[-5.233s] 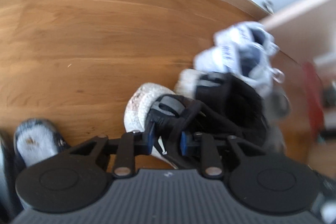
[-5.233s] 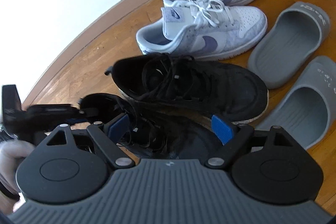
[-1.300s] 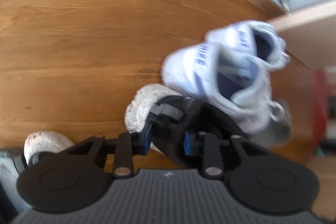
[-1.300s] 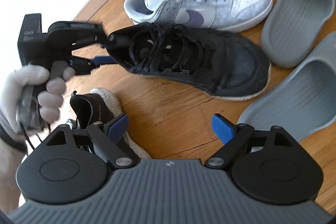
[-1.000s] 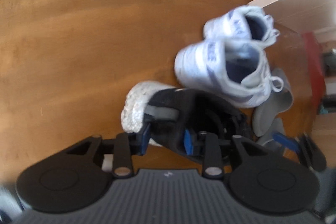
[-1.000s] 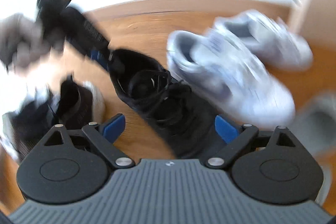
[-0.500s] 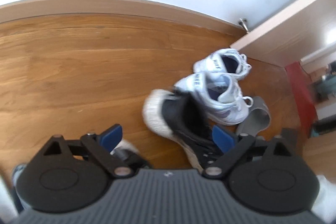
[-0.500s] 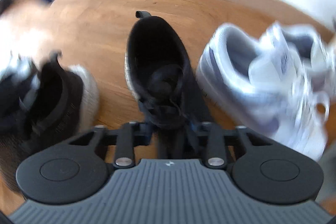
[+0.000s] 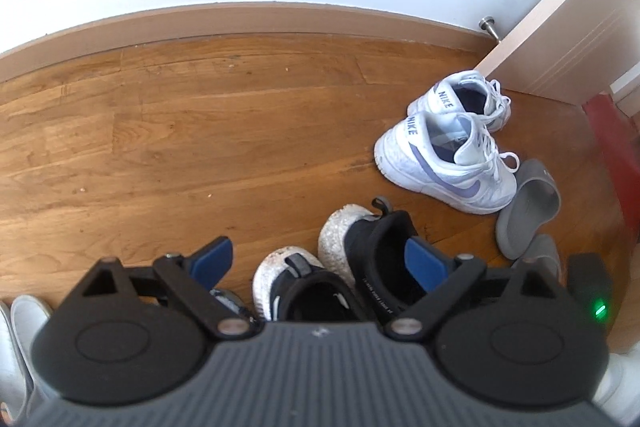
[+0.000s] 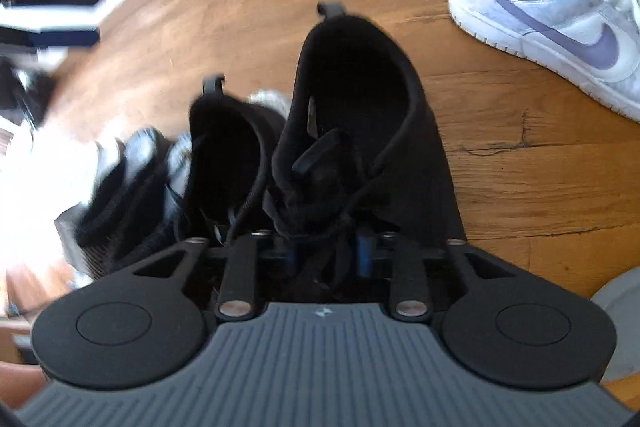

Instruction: Organize scattered shoes

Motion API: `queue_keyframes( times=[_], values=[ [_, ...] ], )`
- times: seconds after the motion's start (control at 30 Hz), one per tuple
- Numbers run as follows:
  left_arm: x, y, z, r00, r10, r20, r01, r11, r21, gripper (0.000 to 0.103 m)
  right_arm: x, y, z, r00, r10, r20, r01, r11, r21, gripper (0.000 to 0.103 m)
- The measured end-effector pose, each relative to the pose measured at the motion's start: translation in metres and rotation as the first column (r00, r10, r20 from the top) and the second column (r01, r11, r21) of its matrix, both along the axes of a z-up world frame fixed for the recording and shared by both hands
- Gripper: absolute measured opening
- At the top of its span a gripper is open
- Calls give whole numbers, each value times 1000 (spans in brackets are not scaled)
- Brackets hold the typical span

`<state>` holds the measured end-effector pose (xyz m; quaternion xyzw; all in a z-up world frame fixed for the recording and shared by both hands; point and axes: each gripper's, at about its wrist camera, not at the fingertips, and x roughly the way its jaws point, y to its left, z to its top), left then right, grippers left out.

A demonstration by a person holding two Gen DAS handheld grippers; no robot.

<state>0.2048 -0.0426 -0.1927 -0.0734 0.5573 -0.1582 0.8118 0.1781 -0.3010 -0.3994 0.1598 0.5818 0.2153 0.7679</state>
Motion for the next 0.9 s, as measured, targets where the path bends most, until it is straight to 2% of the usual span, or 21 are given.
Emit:
queue_keyframes(
  times=[0.03, 0.07, 0.13, 0.2, 0.23, 0.33, 0.47, 0.5, 0.6, 0.63, 0.7, 0.73, 0.8, 0.83, 0.87, 0.9],
  values=[
    [-1, 0, 2, 1000, 5, -1, -5, 1000, -11, 94, -1, -11, 7, 1000, -24, 0, 24, 999, 40, 67],
    [-1, -1, 3, 1000, 16, -4, -16, 999, -28, 94, -3, -21, 14, 999, -46, 15, 45, 997, 61, 75],
    [5, -9, 4, 999, 50, -17, -51, 996, -75, 95, -10, -41, 28, 992, -109, 55, 106, 992, 66, 84],
    [10, -18, 3, 997, 73, -25, -75, 992, -102, 96, -11, -62, 34, 978, -193, 75, 190, 981, 47, 86],
    [17, -25, 0, 995, 91, -38, -94, 989, -117, 100, -14, -80, 37, 962, -263, 70, 260, 965, 44, 87],
    [51, -49, -21, 981, 162, -105, -178, 971, -159, 101, -18, -117, 39, 920, -389, 35, 387, 920, 60, 87],
    [102, -100, -46, 985, 144, -98, -154, 982, -106, 101, -21, -145, 35, 887, -461, -4, 460, 884, 88, 87],
    [116, -118, -53, 989, 121, -90, -129, 987, -92, 101, -21, -147, 34, 886, -463, -8, 462, 882, 92, 87],
    [141, -150, -72, 987, 81, -139, -93, 992, -81, 101, -23, -154, 34, 889, -458, -6, 456, 884, 103, 87],
    [147, -157, -82, 981, 87, -171, -99, 993, -61, 101, -23, -156, 36, 891, -455, -2, 452, 886, 106, 87],
    [150, -163, -105, 958, 165, -233, -161, 986, 37, 101, -22, -162, 36, 891, -454, 10, 450, 886, 112, 87],
    [149, -162, -113, 951, 184, -249, -179, 983, 44, 100, -19, -167, 33, 887, -461, 11, 457, 882, 116, 87],
    [146, -161, -131, 932, 209, -296, -216, 976, 10, 96, -17, -173, 28, 878, -479, 1, 475, 871, 123, 87],
    [145, -160, -140, 924, 219, -314, -232, 973, -4, 87, -17, -178, 26, 871, -491, -10, 488, 863, 129, 87],
    [144, -160, -143, 925, 224, -307, -238, 971, -8, 82, -18, -180, 25, 867, -498, -16, 495, 859, 132, 87],
    [144, -160, -144, 930, 228, -288, -240, 971, -10, 70, -18, -183, 24, 864, -504, -20, 502, 855, 132, 87]
  ],
)
